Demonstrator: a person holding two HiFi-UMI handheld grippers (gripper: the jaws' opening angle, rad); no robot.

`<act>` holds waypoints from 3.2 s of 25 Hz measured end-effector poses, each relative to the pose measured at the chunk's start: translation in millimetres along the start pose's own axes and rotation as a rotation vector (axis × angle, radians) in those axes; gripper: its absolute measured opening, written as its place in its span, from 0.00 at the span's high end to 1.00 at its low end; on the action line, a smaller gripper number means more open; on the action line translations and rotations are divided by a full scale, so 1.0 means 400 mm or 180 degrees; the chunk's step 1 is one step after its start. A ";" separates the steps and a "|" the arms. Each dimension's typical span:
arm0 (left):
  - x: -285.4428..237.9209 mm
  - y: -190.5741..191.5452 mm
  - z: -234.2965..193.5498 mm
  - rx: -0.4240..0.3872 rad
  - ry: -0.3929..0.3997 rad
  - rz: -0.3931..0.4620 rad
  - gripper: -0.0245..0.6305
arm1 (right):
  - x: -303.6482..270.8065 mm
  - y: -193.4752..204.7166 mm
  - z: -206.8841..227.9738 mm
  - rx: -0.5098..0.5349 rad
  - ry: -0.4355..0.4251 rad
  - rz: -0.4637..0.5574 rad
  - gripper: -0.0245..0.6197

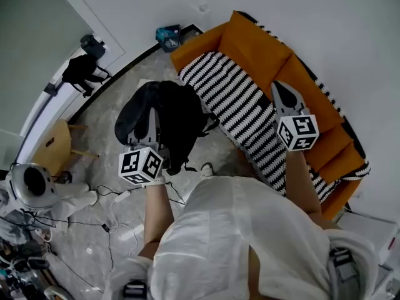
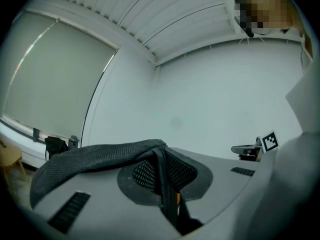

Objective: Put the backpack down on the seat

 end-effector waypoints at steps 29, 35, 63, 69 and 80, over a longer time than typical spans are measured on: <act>-0.267 -0.070 -0.273 -0.0067 0.0697 -0.0109 0.89 | -0.258 -0.059 -0.062 -0.0015 0.0343 0.0007 0.93; -0.392 -0.089 -0.253 -0.0036 0.0810 -0.0198 0.89 | -0.395 -0.068 0.010 -0.0042 0.0287 -0.0017 0.93; -1.130 -0.102 0.022 -0.0231 0.2654 -0.0912 0.89 | -0.564 -0.042 0.393 -0.0253 0.0836 -0.0133 0.93; -1.266 -0.027 0.105 -0.0162 0.3354 -0.1376 0.89 | -0.527 -0.012 0.449 -0.0497 0.1373 -0.0191 0.94; -1.445 0.127 0.232 -0.0495 0.4458 -0.2296 0.89 | -0.509 0.024 0.418 -0.0798 0.2235 -0.0405 0.93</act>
Point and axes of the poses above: the fingertips, and each gripper's own axes: x backward along the fingers, z to its right, y out of its underside, the point moved 9 cm from there along x, backward along the fingers, and after that the axes turned 8 degrees about -z, right-handed, at the moved point
